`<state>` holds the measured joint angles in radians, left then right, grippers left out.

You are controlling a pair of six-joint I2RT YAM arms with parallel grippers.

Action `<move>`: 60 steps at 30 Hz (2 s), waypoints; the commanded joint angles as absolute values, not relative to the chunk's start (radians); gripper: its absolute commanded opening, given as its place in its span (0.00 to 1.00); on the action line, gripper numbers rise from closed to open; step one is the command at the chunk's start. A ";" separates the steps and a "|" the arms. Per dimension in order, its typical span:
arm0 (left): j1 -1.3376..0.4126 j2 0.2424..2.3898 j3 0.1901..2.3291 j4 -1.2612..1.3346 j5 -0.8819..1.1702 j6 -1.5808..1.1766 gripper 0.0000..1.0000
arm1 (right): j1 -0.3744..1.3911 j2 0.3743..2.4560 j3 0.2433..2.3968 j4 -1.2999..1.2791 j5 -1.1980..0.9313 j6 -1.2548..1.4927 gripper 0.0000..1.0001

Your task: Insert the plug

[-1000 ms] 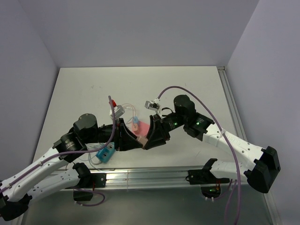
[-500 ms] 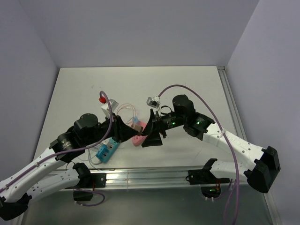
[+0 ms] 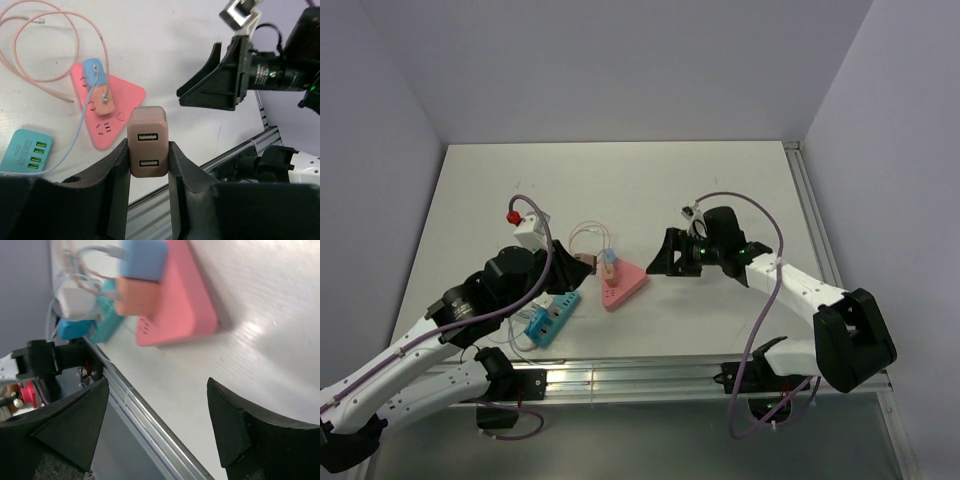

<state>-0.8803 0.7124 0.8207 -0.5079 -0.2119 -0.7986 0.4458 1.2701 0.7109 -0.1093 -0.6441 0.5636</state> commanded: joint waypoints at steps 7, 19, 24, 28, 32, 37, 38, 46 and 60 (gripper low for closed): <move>-0.881 0.727 0.816 -0.482 -0.218 -0.824 0.00 | 0.451 1.408 0.606 0.150 -0.491 0.702 0.92; -0.881 0.738 0.813 -0.486 -0.201 -0.819 0.00 | 0.482 1.628 0.629 0.393 -0.566 0.857 0.88; -0.881 0.738 0.807 -0.480 -0.192 -0.818 0.00 | 0.518 1.661 0.663 0.382 -0.554 0.882 0.85; -0.881 0.735 0.802 -0.482 -0.190 -0.815 0.00 | 0.551 1.666 0.675 0.354 -0.542 0.891 0.82; -0.881 0.735 0.801 -0.476 -0.184 -0.810 0.00 | 0.564 1.661 0.676 0.325 -0.520 0.881 0.82; -0.881 0.742 0.795 -0.463 -0.173 -0.807 0.00 | 0.568 1.674 0.681 0.325 -0.531 0.880 0.79; -0.881 0.742 0.793 -0.462 -0.170 -0.808 0.00 | 0.569 1.672 0.680 0.325 -0.528 0.881 0.76; -0.881 0.762 0.784 -0.460 -0.156 -0.813 0.00 | 0.577 1.684 0.707 0.292 -0.522 0.847 0.23; -0.881 0.859 0.696 -0.359 -0.112 -0.854 0.00 | 0.650 1.594 0.589 0.291 -0.273 0.934 0.00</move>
